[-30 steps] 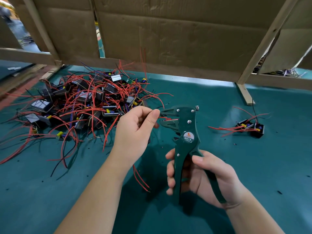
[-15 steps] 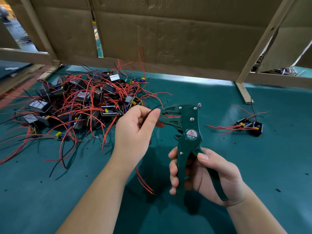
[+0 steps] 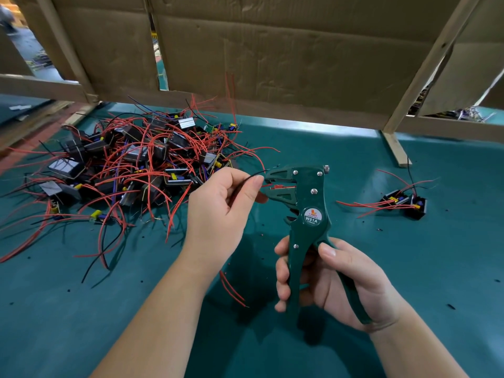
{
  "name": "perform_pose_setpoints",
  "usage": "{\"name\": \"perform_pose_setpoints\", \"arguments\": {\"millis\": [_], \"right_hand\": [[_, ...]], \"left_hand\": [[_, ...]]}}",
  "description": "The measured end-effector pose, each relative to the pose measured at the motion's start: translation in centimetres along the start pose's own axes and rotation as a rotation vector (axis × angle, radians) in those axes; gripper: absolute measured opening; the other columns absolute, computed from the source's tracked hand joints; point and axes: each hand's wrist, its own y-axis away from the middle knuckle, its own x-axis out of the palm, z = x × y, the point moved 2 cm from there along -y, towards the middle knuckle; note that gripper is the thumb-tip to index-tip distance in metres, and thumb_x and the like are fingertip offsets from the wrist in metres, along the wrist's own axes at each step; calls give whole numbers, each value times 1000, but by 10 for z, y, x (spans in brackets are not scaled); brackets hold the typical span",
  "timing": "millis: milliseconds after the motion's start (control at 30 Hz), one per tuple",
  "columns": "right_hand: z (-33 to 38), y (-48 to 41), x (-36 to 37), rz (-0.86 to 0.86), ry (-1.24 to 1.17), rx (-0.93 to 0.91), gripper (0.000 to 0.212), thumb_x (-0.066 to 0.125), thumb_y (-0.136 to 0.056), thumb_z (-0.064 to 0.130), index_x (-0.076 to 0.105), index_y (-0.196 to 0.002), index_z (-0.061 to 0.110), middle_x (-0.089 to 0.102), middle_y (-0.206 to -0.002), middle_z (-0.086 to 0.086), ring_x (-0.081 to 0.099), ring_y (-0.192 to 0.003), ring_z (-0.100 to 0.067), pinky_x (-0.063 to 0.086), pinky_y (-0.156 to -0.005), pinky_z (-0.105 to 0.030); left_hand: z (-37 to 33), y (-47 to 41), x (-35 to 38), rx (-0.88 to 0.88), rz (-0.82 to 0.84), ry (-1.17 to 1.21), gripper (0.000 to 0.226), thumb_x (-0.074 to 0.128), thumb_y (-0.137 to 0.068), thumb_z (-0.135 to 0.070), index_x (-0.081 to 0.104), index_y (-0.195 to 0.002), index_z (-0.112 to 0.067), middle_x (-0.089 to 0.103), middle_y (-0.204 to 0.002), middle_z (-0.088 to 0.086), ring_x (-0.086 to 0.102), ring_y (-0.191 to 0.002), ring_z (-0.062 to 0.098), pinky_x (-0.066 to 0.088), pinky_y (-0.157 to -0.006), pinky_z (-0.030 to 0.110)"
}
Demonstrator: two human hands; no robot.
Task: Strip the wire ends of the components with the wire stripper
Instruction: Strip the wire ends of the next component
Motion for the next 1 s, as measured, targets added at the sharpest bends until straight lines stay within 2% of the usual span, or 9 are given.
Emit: {"name": "perform_pose_setpoints", "arguments": {"millis": [100, 300, 467, 733, 900, 1000], "right_hand": [[0, 0, 0, -24, 9, 15, 52, 77, -78, 38, 63, -110, 0, 62, -90, -21, 62, -76, -34, 53, -72, -50], [1, 1, 2, -8, -15, 26, 51, 76, -79, 41, 64, -108, 0, 62, -87, -20, 62, -74, -33, 53, -71, -49], [0, 0, 2, -30, -7, 30, 53, 76, -76, 49, 67, -103, 5, 63, -83, -17, 62, -69, -30, 55, -67, -47], [2, 1, 0, -34, 10, 37, 51, 76, -77, 48, 67, -102, 5, 62, -83, -17, 62, -69, -30, 54, -67, -46], [2, 2, -2, -19, 12, 51, 50, 76, -78, 45, 66, -104, 4, 62, -84, -18, 62, -70, -31, 54, -68, -47], [3, 2, -2, -21, 10, 57, 50, 76, -77, 45, 66, -103, 4, 62, -84, -19, 62, -69, -31, 54, -68, -47]], "left_hand": [[0, -1, 0, 15, 6, -17, 20, 60, -92, -28, 58, -74, -35, 61, -60, -21, 49, -49, -1, 41, -49, 16], [1, -2, 0, 21, 30, -14, 19, 59, -93, -25, 58, -76, -33, 61, -59, -21, 51, -48, -3, 39, -51, 11], [1, -2, -1, 12, 52, 20, 15, 57, -92, -29, 60, -78, -31, 69, -70, -9, 53, -51, -2, 43, -54, 15], [2, -7, -8, 17, 209, 106, 19, 64, -89, -8, 65, -83, -26, 67, -67, -16, 54, -52, -7, 41, -53, 6], [3, -8, -10, 28, 242, 97, 15, 63, -89, -10, 66, -83, -24, 66, -68, -17, 55, -53, -6, 39, -54, 5], [5, -8, -10, 2, 241, 98, 10, 63, -87, -18, 67, -83, -27, 67, -69, -14, 56, -58, -3, 42, -56, 9]]}}
